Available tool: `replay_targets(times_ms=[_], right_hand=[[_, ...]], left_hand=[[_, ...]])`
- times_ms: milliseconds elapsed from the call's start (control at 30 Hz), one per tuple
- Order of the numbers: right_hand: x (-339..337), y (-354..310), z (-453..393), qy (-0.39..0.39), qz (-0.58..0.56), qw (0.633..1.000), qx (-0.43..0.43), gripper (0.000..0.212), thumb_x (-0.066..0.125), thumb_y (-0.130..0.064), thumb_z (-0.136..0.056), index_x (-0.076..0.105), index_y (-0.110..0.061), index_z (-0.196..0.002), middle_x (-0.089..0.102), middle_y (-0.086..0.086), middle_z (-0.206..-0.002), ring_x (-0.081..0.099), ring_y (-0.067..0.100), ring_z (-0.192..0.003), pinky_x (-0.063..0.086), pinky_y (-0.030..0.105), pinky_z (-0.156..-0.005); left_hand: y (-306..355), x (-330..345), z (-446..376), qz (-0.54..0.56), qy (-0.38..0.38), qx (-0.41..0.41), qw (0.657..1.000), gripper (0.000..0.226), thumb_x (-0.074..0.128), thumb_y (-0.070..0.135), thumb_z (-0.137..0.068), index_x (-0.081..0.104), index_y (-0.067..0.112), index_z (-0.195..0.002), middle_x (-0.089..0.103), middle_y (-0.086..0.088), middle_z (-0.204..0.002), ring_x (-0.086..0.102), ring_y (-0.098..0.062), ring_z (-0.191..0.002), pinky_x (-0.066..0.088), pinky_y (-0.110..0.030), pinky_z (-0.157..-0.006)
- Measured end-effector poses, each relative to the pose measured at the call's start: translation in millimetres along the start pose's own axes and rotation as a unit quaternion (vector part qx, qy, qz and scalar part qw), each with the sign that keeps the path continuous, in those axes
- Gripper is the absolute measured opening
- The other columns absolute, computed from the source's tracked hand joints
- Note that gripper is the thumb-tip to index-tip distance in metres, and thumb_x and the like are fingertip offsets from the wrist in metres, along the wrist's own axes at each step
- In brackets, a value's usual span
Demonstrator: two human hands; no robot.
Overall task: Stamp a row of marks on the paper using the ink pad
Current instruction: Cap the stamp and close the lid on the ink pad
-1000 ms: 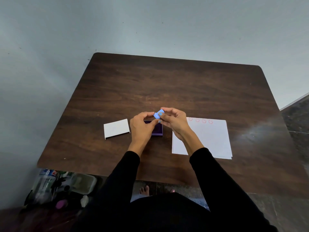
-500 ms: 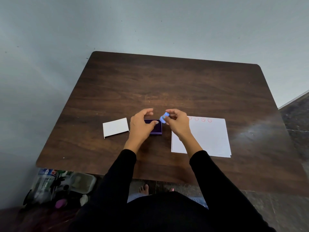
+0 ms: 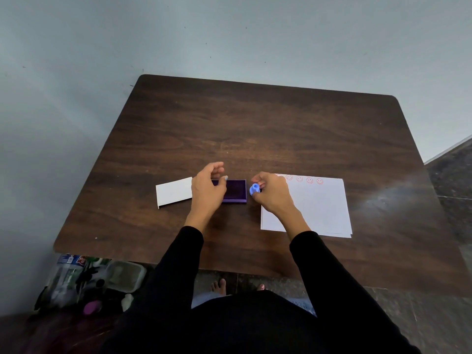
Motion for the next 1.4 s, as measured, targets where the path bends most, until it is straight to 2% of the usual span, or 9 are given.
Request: replay_targets(times_ms=[167,267,400,467,667,833,1067,1267,1400], right_hand=[[-14.4,-5.4,-0.1,0.023,-0.002,1.0,-0.008,0.049,0.066,-0.023,-0.072,0.054,-0.019,-0.119,0.059,0.003,-0.123,0.055,0.023,-0.108,0.049,0.036,-0.084],[-21.9,-18.0,-4.2,0.061,-0.051,0.997,-0.024,0.048,0.061,-0.023,-0.076,0.051,-0.018,-0.123,0.056,0.005,-0.127,0.052,0.023,-0.116,0.048,0.042,-0.092],[1.2,-46.9,-5.1,0.056,-0.045,0.995,-0.062,0.037,0.055,-0.02,-0.086,0.052,-0.014,-0.123,0.059,0.008,-0.126,0.051,0.025,-0.118,0.043,0.036,-0.097],[25.4,-65.6,-0.6,0.031,-0.015,0.995,-0.099,0.034,0.052,-0.021,-0.09,0.053,-0.013,-0.123,0.06,0.009,-0.125,0.05,0.026,-0.118,0.04,0.035,-0.098],[108.4,-102.6,20.9,-0.11,0.114,0.969,-0.19,0.045,0.048,-0.023,-0.092,0.041,-0.011,-0.134,0.047,0.013,-0.141,0.029,0.029,-0.138,0.022,0.04,-0.113],[130.4,-106.0,26.6,-0.132,0.168,0.958,-0.193,0.05,0.047,-0.021,-0.091,0.034,-0.011,-0.138,0.041,0.012,-0.145,0.019,0.03,-0.142,0.008,0.042,-0.118],[134.4,-105.8,32.3,-0.15,0.146,0.963,-0.168,0.057,0.047,-0.013,-0.086,0.03,-0.013,-0.14,0.036,0.014,-0.147,0.011,0.032,-0.144,0.0,0.043,-0.118],[89.0,-91.9,29.6,-0.019,0.022,0.994,-0.102,0.05,0.052,-0.011,-0.087,0.039,-0.015,-0.135,0.042,0.01,-0.143,0.03,0.028,-0.136,0.023,0.041,-0.113],[57.3,-66.9,36.7,0.082,-0.031,0.995,-0.045,0.039,0.054,-0.015,-0.086,0.049,-0.014,-0.125,0.051,0.005,-0.133,0.044,0.022,-0.123,0.038,0.036,-0.102]], left_hand=[[-5.9,-12.6,-2.7,0.022,0.041,-0.016,0.999,0.033,0.057,0.003,-0.087,0.059,0.008,-0.12,0.066,-0.006,-0.114,0.061,-0.014,-0.102,0.046,-0.021,-0.089],[-13.2,-28.7,-1.2,0.027,0.094,-0.031,0.995,0.032,0.053,0.005,-0.089,0.057,0.007,-0.121,0.065,-0.007,-0.118,0.061,-0.017,-0.106,0.044,-0.022,-0.09],[-27.1,-47.7,6.4,0.018,0.154,-0.052,0.987,0.035,0.05,0.022,-0.094,0.052,0.006,-0.126,0.059,-0.009,-0.126,0.055,-0.021,-0.116,0.042,-0.032,-0.101],[-37.6,-58.3,10.8,0.002,0.18,-0.079,0.981,0.043,0.045,0.032,-0.096,0.048,0.005,-0.129,0.056,-0.011,-0.131,0.05,-0.024,-0.123,0.036,-0.042,-0.108],[-72.3,-83.1,26.8,-0.054,0.216,-0.169,0.96,0.059,0.031,0.048,-0.097,0.04,0.003,-0.134,0.053,-0.018,-0.133,0.045,-0.034,-0.126,0.028,-0.048,-0.111],[-91.0,-90.4,42.8,-0.046,0.228,-0.201,0.952,0.062,0.029,0.046,-0.097,0.037,-0.002,-0.136,0.049,-0.023,-0.137,0.037,-0.038,-0.134,0.02,-0.047,-0.115],[-97.0,-85.7,47.0,-0.004,0.236,-0.198,0.951,0.057,0.027,0.041,-0.099,0.032,0.001,-0.139,0.052,-0.016,-0.137,0.037,-0.026,-0.136,0.004,-0.04,-0.119],[-61.5,-73.1,40.1,0.031,0.256,-0.125,0.958,0.049,0.03,0.036,-0.099,0.04,0.004,-0.136,0.061,-0.01,-0.127,0.046,-0.025,-0.128,0.008,-0.041,-0.118],[-46.3,-48.2,39.7,0.03,0.225,-0.101,0.969,0.049,0.032,0.036,-0.097,0.046,0.004,-0.131,0.065,-0.008,-0.12,0.049,-0.028,-0.122,0.022,-0.046,-0.114]])
Point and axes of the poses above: each hand's wrist, its own z-axis away from the middle knuckle, its own x-axis out of the palm, y = z × x, the point moved 9 cm from there along -z, towards the middle knuckle
